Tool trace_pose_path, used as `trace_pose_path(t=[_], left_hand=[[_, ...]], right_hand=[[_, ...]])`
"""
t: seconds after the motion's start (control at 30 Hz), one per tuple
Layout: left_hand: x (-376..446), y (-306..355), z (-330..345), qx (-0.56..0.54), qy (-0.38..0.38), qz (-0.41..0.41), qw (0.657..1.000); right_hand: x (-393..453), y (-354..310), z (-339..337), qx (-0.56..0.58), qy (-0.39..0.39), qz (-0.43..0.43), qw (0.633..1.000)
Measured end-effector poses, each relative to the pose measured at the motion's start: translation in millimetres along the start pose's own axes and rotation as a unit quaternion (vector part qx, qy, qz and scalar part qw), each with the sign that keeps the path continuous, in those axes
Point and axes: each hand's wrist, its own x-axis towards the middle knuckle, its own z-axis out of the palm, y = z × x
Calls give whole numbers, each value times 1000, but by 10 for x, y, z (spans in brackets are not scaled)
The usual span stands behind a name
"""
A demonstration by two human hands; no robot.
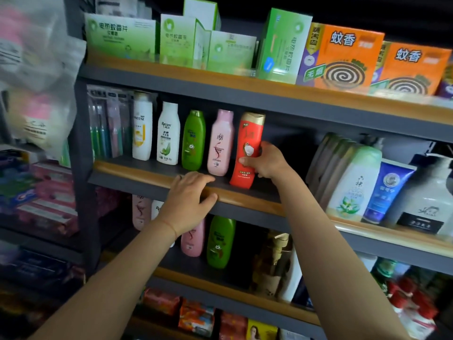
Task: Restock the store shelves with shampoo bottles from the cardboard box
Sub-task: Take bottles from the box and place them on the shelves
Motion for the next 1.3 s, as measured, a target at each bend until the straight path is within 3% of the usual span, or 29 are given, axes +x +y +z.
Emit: trace_pose_path(t=[0.33,0.47,0.53,0.6,0.67,0.73,0.83,0.9,1.03,1.17,1.3], left_hand=[[-16,-31,19,-4,-12,-6,1000],[-188,-45,16,-15,24,31,999],[-407,-200,-4,-26,77,25,996],[-755,-544,6,-40,105,-49,992],[-1272,-991,29,-87,75,-206,972],[-1884,-1449,74,-105,19,-346,932],[-2874,-2029,193,-90,-23,-491,866],[-3533,-2331,318,-107,-14,-573,812],[-4701,-2801,688,-131,-31,-690,711],[-5308,-3101,944,-139,-27,-732,666],[-5666,-3472,1213,-163,-23,-769,617]], right_hand=[[-234,-114,40,-46,87,2,995],[-645,-284,238,-35,255,-146,955],[-958,-406,501,62,262,-252,930],[-1200,-437,931,132,177,-304,927],[-1342,-388,1535,138,69,-324,934],[-1461,-254,2252,128,-46,-300,944],[-1762,63,3401,83,-215,-233,945],[-2082,278,4102,48,-316,-186,929],[-2836,587,5244,-5,-502,-85,861],[-3445,906,6139,-37,-580,-2,814],[-3679,1180,6856,-53,-564,161,808]])
